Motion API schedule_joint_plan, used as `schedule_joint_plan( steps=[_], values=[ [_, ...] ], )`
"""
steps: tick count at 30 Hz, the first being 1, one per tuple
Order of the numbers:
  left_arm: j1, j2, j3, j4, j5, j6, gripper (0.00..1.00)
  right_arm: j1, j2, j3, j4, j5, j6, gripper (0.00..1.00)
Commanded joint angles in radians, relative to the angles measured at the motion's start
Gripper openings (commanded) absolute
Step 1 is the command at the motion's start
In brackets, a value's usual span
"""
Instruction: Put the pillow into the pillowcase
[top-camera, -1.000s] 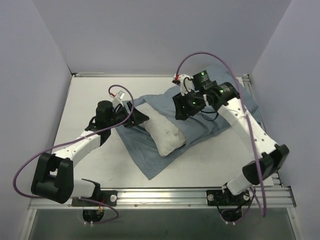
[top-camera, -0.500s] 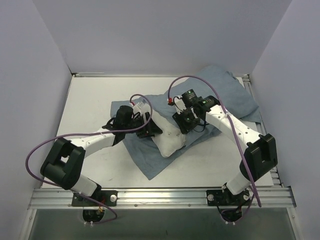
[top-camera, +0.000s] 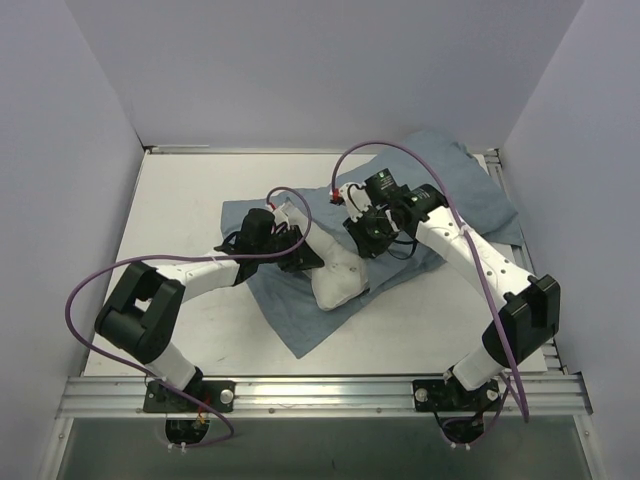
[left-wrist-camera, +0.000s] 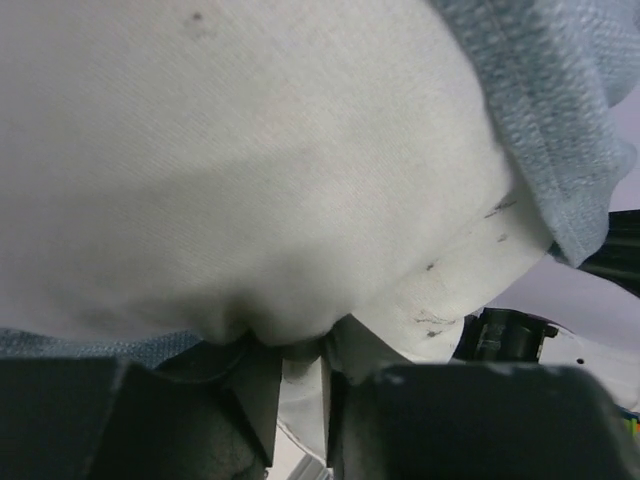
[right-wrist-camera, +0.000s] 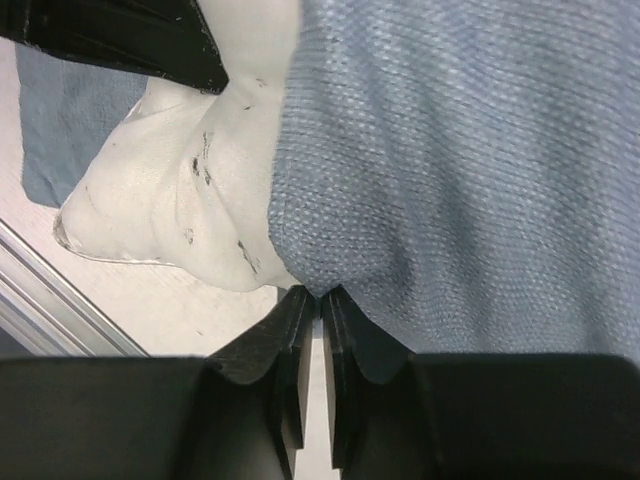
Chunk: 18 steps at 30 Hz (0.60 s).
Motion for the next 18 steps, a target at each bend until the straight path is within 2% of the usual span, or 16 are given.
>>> schedule_joint_plan(
  steps=[1,3,6,9,10,11,13,14,15,16,18],
  values=[
    [-0.005,-0.003,0.035,0.047,-0.032,0.017,0.24,-0.027,0.011,0.053,-0.067,-0.008,-0.025,0.1],
    [-0.005,-0.015,0.022,0.038,-0.042,0.026,0.17,-0.046,0.014,0.054,-0.067,-0.008,-0.033,0.0],
    [-0.005,-0.022,0.012,0.046,-0.043,0.029,0.11,-0.057,0.028,0.068,-0.067,-0.013,-0.038,0.0],
    [-0.008,-0.02,0.015,0.058,-0.036,0.034,0.0,-0.061,0.036,0.092,-0.07,-0.124,-0.032,0.0],
    [-0.013,-0.02,0.024,0.059,-0.043,0.038,0.0,-0.06,0.037,0.15,-0.081,-0.186,-0.016,0.0],
    [-0.022,-0.017,0.025,0.081,-0.054,0.028,0.0,-0.049,0.043,0.195,-0.081,-0.405,0.095,0.0],
    [-0.034,-0.003,0.03,0.165,-0.057,-0.059,0.0,0.069,0.069,0.39,-0.049,-0.634,0.264,0.0],
    [-0.042,0.015,0.048,0.206,-0.063,-0.074,0.0,0.115,0.065,0.431,0.007,-0.742,0.448,0.0],
    [-0.061,0.02,0.076,0.214,-0.069,-0.074,0.0,0.164,0.054,0.45,0.04,-0.752,0.496,0.0],
    [-0.068,0.02,0.094,0.222,-0.08,-0.068,0.0,0.155,0.042,0.418,0.092,-0.752,0.54,0.0],
    [-0.068,0.02,0.125,0.234,-0.098,-0.074,0.0,0.091,0.017,0.348,0.094,-0.722,0.539,0.0]
  ],
)
